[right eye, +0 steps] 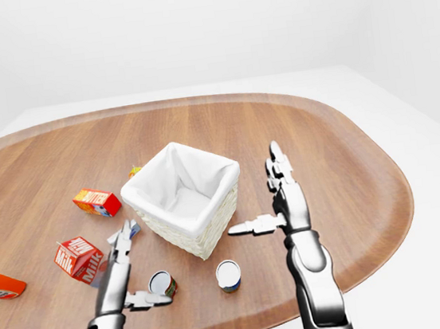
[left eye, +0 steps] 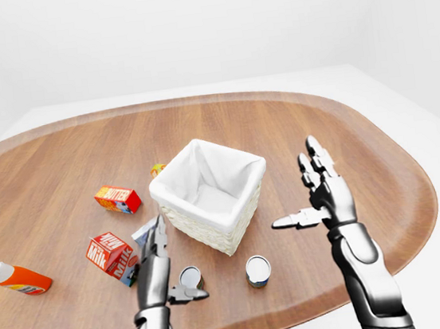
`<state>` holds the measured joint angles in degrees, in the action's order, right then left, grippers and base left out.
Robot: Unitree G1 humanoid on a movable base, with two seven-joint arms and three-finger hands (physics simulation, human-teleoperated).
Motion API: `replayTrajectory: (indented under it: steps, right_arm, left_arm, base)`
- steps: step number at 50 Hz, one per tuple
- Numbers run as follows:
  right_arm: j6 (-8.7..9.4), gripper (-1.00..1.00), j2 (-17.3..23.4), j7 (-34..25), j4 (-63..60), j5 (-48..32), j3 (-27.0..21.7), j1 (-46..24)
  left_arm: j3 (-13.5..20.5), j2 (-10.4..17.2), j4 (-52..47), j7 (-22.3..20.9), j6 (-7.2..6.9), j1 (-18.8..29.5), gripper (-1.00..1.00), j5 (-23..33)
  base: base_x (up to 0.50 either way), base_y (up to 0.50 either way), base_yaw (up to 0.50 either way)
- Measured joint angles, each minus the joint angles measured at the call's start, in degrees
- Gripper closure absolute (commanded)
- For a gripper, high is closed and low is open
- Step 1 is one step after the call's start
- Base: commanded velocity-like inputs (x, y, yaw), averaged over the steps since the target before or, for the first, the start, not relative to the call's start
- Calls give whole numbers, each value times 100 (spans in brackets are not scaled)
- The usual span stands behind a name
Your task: Pick up the tomato sauce, and put it in the basket.
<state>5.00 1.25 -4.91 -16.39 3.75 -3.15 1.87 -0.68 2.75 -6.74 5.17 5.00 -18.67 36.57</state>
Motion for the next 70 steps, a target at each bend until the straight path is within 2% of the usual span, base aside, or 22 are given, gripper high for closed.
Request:
replayTrajectory:
  steps: [70]
  right_arm:
    - [0, -100, -5, 1, 84, -27, 22, 12]
  left_arm:
    - [-94, 102, 1227, 515, 0, 494, -100, 171]
  base:
    - [0, 0, 0]
